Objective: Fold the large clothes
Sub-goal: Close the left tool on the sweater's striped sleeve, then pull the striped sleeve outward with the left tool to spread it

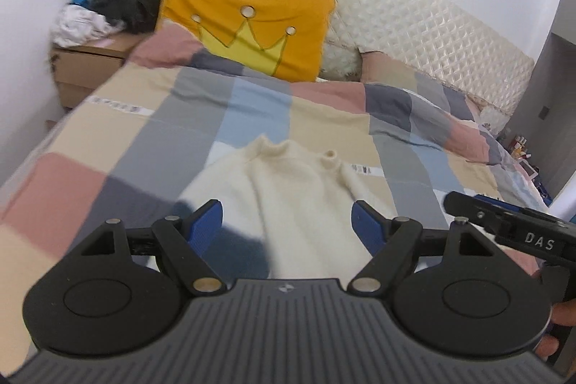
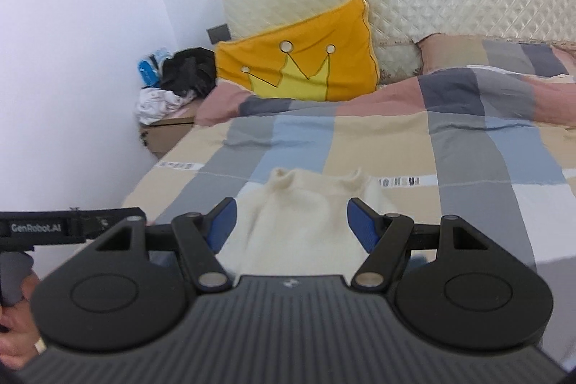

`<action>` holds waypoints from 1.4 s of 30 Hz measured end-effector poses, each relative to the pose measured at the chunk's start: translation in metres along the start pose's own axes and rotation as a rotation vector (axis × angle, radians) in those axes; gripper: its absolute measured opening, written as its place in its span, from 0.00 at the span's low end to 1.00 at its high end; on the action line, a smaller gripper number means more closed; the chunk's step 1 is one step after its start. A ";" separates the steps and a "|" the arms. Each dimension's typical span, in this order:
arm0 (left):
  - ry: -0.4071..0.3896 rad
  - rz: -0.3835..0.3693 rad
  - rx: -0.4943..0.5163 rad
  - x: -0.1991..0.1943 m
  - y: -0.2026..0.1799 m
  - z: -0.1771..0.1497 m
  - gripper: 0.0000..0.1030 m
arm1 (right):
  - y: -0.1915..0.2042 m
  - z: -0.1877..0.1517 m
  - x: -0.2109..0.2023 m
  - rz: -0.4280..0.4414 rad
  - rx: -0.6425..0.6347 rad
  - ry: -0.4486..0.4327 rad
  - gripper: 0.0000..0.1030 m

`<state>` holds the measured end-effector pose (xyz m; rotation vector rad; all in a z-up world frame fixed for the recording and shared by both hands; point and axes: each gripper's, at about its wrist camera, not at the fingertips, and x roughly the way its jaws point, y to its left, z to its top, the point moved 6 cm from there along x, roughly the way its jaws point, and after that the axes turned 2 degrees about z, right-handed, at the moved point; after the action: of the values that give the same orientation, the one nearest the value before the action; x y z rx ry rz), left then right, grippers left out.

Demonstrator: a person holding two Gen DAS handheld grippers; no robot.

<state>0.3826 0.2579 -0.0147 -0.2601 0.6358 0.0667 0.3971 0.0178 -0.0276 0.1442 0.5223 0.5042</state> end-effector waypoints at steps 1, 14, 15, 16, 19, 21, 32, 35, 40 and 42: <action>-0.008 0.009 -0.003 -0.018 0.001 -0.008 0.80 | 0.005 -0.006 -0.014 0.003 -0.004 -0.005 0.68; 0.023 0.073 -0.098 -0.143 0.049 -0.106 0.80 | 0.032 -0.065 -0.099 0.056 -0.041 -0.001 0.68; 0.052 0.089 -0.114 -0.141 0.058 -0.116 0.80 | 0.032 -0.073 -0.098 0.061 -0.035 0.008 0.68; 0.081 0.104 -0.127 -0.137 0.067 -0.126 0.79 | 0.031 -0.081 -0.097 0.064 -0.028 0.016 0.68; 0.156 0.167 -0.137 -0.128 0.092 -0.157 0.78 | 0.026 -0.106 -0.086 0.069 -0.002 0.052 0.68; 0.182 0.194 -0.136 -0.121 0.104 -0.171 0.76 | 0.021 -0.122 -0.075 0.067 0.005 0.088 0.68; 0.300 0.250 -0.121 -0.054 0.108 -0.199 0.37 | -0.001 -0.168 -0.043 0.049 0.003 0.184 0.68; 0.291 0.282 -0.138 -0.038 0.115 -0.200 0.30 | -0.005 -0.170 -0.038 0.044 -0.006 0.188 0.68; 0.272 0.325 -0.246 -0.029 0.141 -0.195 0.08 | -0.015 -0.177 -0.023 0.005 -0.015 0.220 0.68; 0.223 0.346 -0.313 -0.037 0.158 -0.181 0.07 | -0.018 -0.178 -0.021 0.015 -0.001 0.231 0.68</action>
<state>0.2260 0.3636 -0.1674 -0.4620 0.8881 0.4782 0.2981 -0.0074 -0.1760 0.0897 0.7471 0.5389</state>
